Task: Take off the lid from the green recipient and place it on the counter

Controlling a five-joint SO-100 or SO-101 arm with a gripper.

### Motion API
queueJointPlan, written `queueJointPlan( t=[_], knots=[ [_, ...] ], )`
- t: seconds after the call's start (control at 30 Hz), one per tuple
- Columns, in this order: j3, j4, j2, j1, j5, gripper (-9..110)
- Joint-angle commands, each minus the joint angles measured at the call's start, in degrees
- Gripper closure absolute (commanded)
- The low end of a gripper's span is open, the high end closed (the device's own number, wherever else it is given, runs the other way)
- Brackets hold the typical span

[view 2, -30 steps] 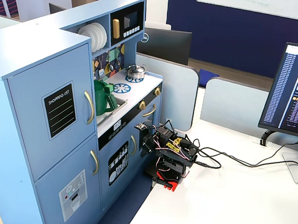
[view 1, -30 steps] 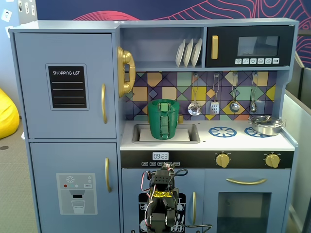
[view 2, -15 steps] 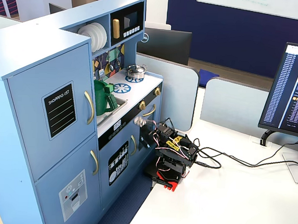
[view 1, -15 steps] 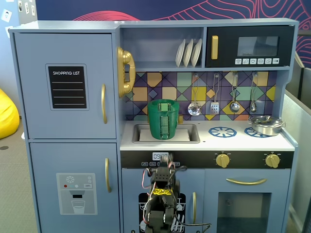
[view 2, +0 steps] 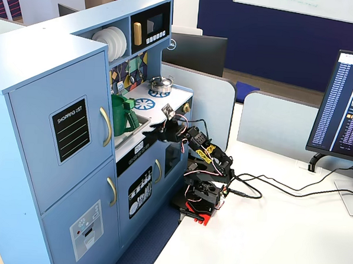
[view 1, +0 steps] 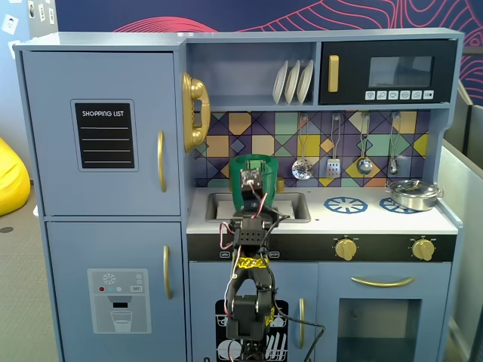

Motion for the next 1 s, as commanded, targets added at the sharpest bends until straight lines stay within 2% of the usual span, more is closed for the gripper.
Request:
queueJointPlan(
  t=[0.0,0.23,0.97],
  knots=[
    [-5.1,-10.11,-2.81,-0.44,4.39,71],
    [-8.09,-15.38,-6.94,0.97,4.57,65],
    [-28.21,-20.39,-27.25,0.35,2.72,67]
  ],
)
